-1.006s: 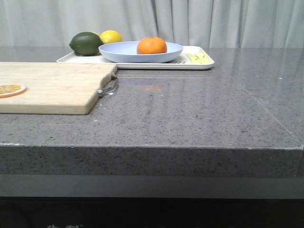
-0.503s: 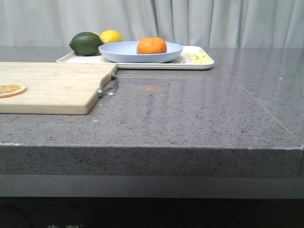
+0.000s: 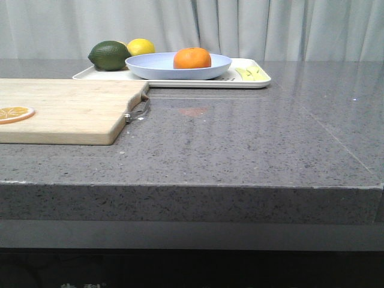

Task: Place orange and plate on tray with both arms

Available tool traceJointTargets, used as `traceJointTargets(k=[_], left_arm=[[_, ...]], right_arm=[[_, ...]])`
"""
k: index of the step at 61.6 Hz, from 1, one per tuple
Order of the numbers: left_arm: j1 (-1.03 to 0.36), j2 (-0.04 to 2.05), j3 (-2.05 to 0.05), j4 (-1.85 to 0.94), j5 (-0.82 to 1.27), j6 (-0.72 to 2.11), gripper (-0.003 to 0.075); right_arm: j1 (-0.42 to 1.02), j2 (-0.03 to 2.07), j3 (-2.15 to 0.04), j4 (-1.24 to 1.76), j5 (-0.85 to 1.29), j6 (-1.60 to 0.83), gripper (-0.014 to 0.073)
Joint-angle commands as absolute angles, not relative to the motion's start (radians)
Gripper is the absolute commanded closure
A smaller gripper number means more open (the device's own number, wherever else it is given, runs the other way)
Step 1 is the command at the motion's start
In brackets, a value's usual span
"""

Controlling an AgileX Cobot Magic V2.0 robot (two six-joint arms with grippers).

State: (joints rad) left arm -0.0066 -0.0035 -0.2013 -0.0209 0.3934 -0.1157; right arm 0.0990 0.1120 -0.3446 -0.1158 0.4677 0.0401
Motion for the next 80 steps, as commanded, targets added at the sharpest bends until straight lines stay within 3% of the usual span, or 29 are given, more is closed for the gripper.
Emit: traceJointTargets(k=[1,24,80], left_arm=[[0.006,-0.027,-0.191,-0.038,0.28,-0.108,0.0738],[0.006,-0.027,0.008,-0.05,0.136,-0.109,0.0738],[0.006,-0.025,0.006,-0.052,0.144,-0.109,0.0738]], right_arm=[[0.094,0.125,-0.369,-0.12,0.387,0.033,0.0653],[0.094,0.125,-0.369,-0.12,0.395,0.033,0.0653],[0.094,0.125,-0.369,-0.12,0.396,0.033,0.0653]])
